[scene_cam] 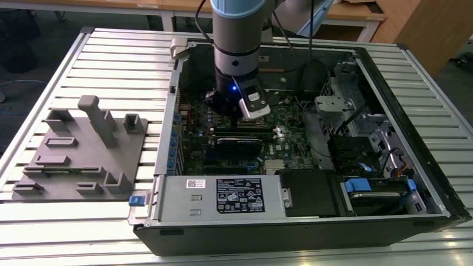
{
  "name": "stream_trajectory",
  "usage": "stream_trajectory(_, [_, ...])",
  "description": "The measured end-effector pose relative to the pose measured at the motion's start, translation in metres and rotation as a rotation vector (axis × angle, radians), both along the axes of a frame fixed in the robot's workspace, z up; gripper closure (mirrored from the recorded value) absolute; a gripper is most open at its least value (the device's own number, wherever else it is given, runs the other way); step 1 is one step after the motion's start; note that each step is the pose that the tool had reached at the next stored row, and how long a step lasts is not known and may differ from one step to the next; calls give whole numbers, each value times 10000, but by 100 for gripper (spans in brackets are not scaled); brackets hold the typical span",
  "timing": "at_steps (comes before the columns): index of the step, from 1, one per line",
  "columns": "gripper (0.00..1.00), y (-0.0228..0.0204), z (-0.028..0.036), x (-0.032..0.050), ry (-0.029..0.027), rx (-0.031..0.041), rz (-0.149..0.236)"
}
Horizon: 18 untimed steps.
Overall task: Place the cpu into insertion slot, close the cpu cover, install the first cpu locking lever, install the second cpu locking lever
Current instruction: 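Install the second cpu locking lever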
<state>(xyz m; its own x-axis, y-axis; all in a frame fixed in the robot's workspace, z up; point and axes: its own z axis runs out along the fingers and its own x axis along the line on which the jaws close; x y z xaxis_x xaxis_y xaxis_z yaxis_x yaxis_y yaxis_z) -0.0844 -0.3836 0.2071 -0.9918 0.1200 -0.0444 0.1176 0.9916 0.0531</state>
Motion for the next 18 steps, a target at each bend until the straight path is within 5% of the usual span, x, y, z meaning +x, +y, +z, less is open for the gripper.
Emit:
stream_trajectory(8, [90,-1,-9,-7,1,8,707])
stream_trajectory(13, [90,0,-14,-15,-10,300,716])
stream_trajectory(18, [90,-2,-20,-19,-9,313,717])
